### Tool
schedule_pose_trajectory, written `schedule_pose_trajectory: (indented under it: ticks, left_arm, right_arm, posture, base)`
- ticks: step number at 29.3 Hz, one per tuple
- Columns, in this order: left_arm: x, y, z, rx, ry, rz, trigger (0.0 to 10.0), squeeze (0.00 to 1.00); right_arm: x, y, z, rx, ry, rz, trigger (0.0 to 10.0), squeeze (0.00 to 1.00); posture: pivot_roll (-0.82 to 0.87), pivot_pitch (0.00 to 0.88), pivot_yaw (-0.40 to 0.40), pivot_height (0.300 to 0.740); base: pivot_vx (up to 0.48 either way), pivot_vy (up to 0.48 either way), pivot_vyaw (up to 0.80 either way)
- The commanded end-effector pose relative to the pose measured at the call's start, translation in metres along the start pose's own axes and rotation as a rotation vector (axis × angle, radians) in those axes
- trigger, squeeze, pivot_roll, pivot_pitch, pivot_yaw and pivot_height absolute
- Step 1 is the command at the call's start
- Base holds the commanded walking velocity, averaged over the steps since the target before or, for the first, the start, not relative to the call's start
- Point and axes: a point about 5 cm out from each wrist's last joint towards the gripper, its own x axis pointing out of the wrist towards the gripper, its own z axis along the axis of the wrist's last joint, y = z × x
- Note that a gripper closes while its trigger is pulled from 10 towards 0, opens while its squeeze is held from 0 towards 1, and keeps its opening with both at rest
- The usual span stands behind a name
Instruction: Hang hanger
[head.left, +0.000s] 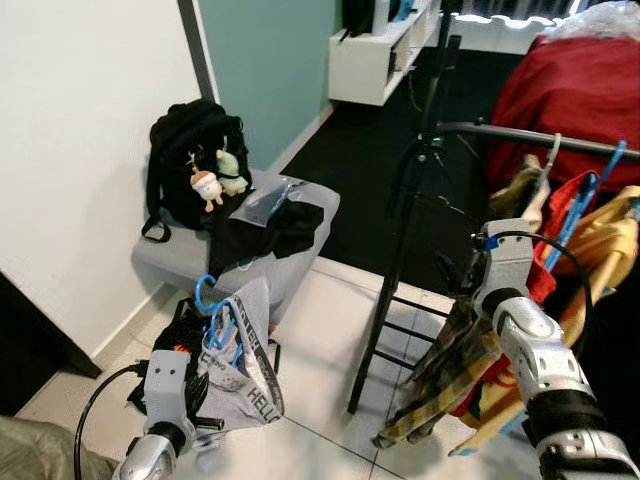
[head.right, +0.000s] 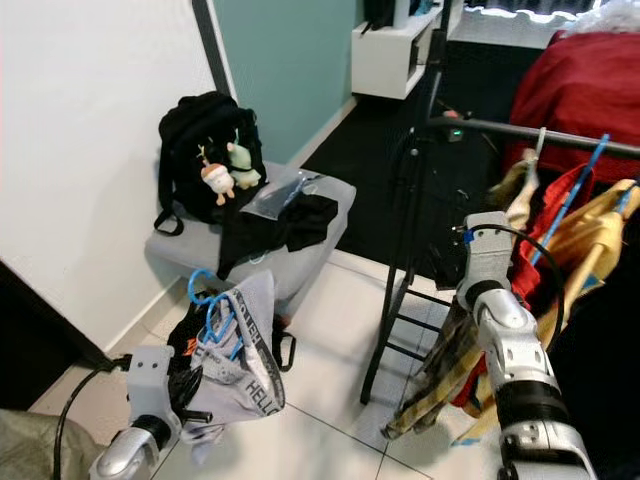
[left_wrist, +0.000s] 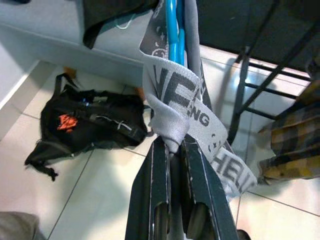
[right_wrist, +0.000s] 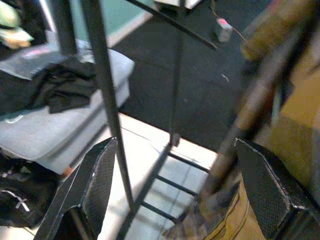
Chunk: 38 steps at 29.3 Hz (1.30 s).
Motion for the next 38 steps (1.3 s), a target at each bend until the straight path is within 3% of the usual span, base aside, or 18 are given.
schedule_pose_trajectory:
  ticks: [1,11,12,14,15,16,18,19,20,21,22,23,24,27,30,35,36,38]
  left_arm:
    - [-0.004,0.003,-0.003,-0.02,0.01,0.012,10.0,0.0]
    - [-0.008,0.004,-0.003,-0.019,0.008,0.01,10.0,0.0]
    - [-0.01,0.005,-0.003,-0.018,0.01,0.009,10.0,0.0]
    - [-0.01,0.005,-0.003,-0.018,0.01,0.009,10.0,0.0]
    - [-0.011,0.005,-0.003,-0.017,0.011,0.008,10.0,0.0]
    - [-0.011,0.005,-0.003,-0.017,0.011,0.008,10.0,0.0]
    - [-0.014,0.005,-0.003,-0.017,0.013,0.006,10.0,0.0]
    - [-0.014,0.005,-0.003,-0.017,0.013,0.006,10.0,0.0]
    - [-0.014,0.004,-0.003,-0.017,0.012,0.005,10.0,0.0]
    - [-0.014,0.004,-0.003,-0.017,0.012,0.005,10.0,0.0]
    - [-0.014,0.004,-0.003,-0.017,0.011,0.004,10.0,0.0]
    - [-0.014,0.004,-0.003,-0.017,0.011,0.004,10.0,0.0]
    - [-0.014,0.003,-0.002,-0.017,0.01,0.002,10.0,0.0]
    - [-0.013,0.003,-0.002,-0.017,0.009,0.001,10.0,0.0]
    - [-0.013,0.002,-0.001,-0.017,0.007,-0.001,10.0,0.0]
    - [-0.013,0.002,-0.001,-0.018,0.007,-0.003,10.0,0.0]
    - [-0.013,0.001,0.0,-0.018,0.008,-0.005,10.0,0.0]
    - [-0.013,0.0,0.0,-0.018,0.008,-0.006,10.0,0.0]
  right_arm:
    - [0.003,-0.001,-0.008,0.001,0.06,-0.002,10.0,0.0]
    - [0.009,-0.015,-0.007,-0.065,0.105,-0.097,10.0,0.0]
    - [0.008,-0.029,-0.004,-0.111,0.107,-0.195,10.0,0.0]
    - [0.008,-0.029,-0.004,-0.111,0.107,-0.195,10.0,0.0]
    - [0.002,-0.053,-0.002,-0.149,0.113,-0.327,10.0,0.0]
    - [0.002,-0.053,-0.002,-0.149,0.113,-0.327,10.0,0.0]
    - [-0.02,-0.104,0.003,-0.186,0.123,-0.585,10.0,0.0]
    - [-0.02,-0.104,0.003,-0.186,0.123,-0.585,10.0,0.0]
    - [-0.035,-0.128,0.003,-0.198,0.134,-0.688,10.0,0.0]
    - [-0.035,-0.128,0.003,-0.198,0.134,-0.688,10.0,0.0]
    - [-0.049,-0.147,0.002,-0.202,0.148,-0.771,10.0,0.0]
    - [-0.049,-0.147,0.002,-0.202,0.148,-0.771,10.0,0.0]
    - [-0.062,-0.163,0.001,-0.215,0.164,-0.837,10.0,0.0]
    - [-0.07,-0.172,0.001,-0.225,0.174,-0.875,10.0,0.0]
    - [-0.089,-0.191,-0.004,-0.233,0.207,-0.958,10.0,0.0]
    - [-0.098,-0.198,-0.007,-0.237,0.221,-0.993,10.0,0.0]
    - [-0.12,-0.215,-0.014,-0.245,0.26,-1.105,10.0,0.0]
    - [-0.127,-0.219,-0.015,-0.243,0.269,-1.139,10.0,0.0]
  posture:
    - [-0.04,0.173,0.038,0.74]
    - [-0.03,0.188,0.04,0.74]
    - [-0.03,0.192,0.042,0.74]
    - [-0.03,0.192,0.042,0.74]
    - [-0.02,0.198,0.043,0.74]
    - [-0.02,0.198,0.043,0.74]
    - [-0.03,0.2,0.042,0.74]
    - [-0.03,0.2,0.042,0.74]
    - [-0.03,0.2,0.04,0.74]
    - [-0.03,0.2,0.04,0.74]
    - [-0.03,0.2,0.04,0.74]
    - [-0.03,0.2,0.04,0.74]
    - [-0.04,0.2,0.039,0.74]
    - [-0.04,0.2,0.039,0.74]
    - [-0.04,0.197,0.038,0.74]
    - [-0.04,0.196,0.041,0.74]
    - [-0.04,0.189,0.039,0.74]
    - [-0.04,0.189,0.039,0.74]
  base:
    - [0.0,0.0,0.0]
    - [0.0,0.0,0.0]
    - [0.0,0.0,0.0]
    - [0.0,0.0,0.0]
    - [0.0,0.0,0.0]
    - [0.0,0.0,0.0]
    - [0.0,0.0,0.0]
    - [0.0,0.0,0.0]
    - [0.0,0.0,0.0]
    - [0.0,0.0,0.0]
    - [0.0,0.0,0.0]
    - [0.0,0.0,0.0]
    - [0.0,0.0,0.0]
    - [0.0,0.0,0.0]
    - [0.0,0.0,0.0]
    - [0.0,0.0,0.0]
    - [0.0,0.0,0.0]
    - [0.0,0.0,0.0]
